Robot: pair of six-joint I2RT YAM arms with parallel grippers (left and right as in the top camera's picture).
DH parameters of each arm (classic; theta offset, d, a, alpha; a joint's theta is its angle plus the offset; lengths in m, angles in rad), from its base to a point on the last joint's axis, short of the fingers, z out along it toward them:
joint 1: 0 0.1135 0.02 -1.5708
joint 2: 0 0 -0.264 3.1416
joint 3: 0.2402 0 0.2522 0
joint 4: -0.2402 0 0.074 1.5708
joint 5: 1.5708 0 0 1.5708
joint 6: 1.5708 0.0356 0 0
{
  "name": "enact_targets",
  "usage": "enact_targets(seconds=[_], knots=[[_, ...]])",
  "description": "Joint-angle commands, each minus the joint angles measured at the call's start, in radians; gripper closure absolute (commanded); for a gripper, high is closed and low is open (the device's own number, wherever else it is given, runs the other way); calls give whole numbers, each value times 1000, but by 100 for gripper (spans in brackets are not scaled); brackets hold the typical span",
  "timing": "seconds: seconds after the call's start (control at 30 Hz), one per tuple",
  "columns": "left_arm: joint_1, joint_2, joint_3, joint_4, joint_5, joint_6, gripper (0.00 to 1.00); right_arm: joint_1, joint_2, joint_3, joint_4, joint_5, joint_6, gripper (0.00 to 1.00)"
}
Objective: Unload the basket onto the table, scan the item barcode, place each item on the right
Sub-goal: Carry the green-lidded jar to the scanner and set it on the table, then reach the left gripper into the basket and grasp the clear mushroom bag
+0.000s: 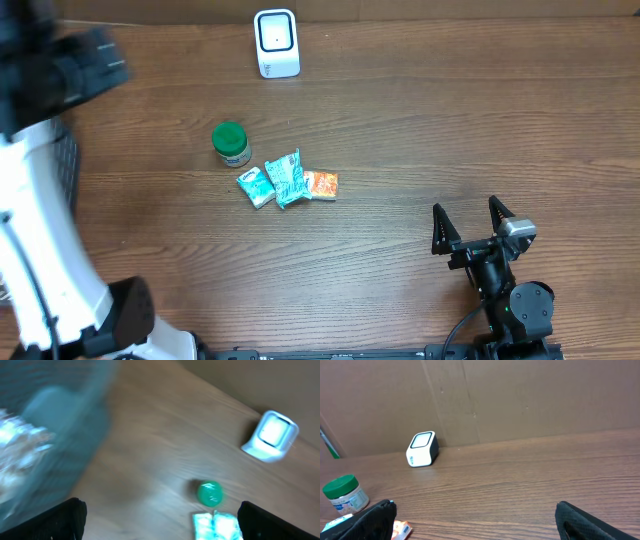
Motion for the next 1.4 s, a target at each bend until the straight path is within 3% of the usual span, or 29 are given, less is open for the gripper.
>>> enact_targets(seconds=[0.0, 0.07, 0.2, 0.6, 0.7, 0.97, 1.17, 1.23, 1.37], knots=[[204, -26, 2, -45, -10, 1, 0, -1, -7, -11, 3, 6, -4, 0], [341, -25, -4, -73, -10, 1, 0, -1, -7, -11, 3, 6, -4, 0], [486, -25, -23, -73, -10, -12, 0, -1, -7, -11, 3, 6, -4, 0], [676, -24, -100, -38, -18, -101, 1, -1, -7, -11, 3, 6, -4, 0], [726, -24, -223, -23, -31, -123, 2, -1, -7, -11, 3, 6, -4, 0], [739, -25, -449, 207, 3, -100, 5, -1, -7, -11, 3, 6, -4, 0], [706, -21, -509, 386, 11, 70, 3, -2, -7, -11, 3, 6, -4, 0], [707, -9, -512, 405, -31, 108, 9, -1, -7, -11, 3, 6, -4, 0], [710, 41, -513, 424, -167, 106, 9, -1, -7, -11, 3, 6, -4, 0]])
